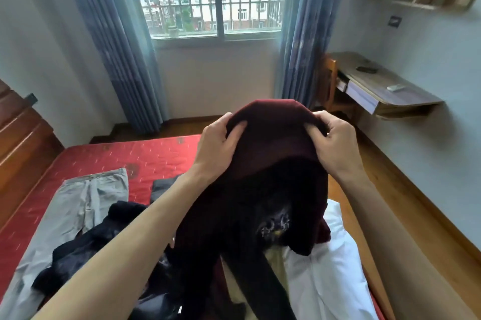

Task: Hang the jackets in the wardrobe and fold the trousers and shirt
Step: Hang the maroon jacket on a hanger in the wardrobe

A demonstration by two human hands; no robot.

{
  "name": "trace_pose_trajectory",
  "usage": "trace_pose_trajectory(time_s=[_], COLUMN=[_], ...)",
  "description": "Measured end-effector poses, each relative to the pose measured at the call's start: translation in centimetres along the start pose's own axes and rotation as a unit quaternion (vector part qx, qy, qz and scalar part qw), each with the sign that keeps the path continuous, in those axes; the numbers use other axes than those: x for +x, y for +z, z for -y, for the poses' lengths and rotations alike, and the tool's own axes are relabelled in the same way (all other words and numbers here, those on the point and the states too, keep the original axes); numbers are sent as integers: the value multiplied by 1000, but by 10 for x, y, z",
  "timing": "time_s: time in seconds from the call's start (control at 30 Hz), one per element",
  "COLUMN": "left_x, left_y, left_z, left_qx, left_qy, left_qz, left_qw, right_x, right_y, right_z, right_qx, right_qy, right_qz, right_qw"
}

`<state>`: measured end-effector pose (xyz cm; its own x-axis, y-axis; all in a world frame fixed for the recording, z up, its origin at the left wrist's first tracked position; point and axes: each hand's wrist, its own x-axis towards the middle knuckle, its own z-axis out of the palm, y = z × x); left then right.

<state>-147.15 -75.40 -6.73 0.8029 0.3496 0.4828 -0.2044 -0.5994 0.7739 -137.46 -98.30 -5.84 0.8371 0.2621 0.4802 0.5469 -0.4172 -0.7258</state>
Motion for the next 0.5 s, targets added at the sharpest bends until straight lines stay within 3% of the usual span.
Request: trace_pose_trajectory(time_s=[0.33,0.5], left_x=[38,38], left_y=[-41,-38], left_z=[-74,-92], left_qx=[-82,-111], left_qy=[27,31], left_qz=[-22,-11], left_qw=[996,993], right_x=[48,37], right_y=[-28,-12], right_z=[55,42], right_qx=[52,95], right_qy=[-76,-36], right_qz=[-11,25], right_qw=[996,994])
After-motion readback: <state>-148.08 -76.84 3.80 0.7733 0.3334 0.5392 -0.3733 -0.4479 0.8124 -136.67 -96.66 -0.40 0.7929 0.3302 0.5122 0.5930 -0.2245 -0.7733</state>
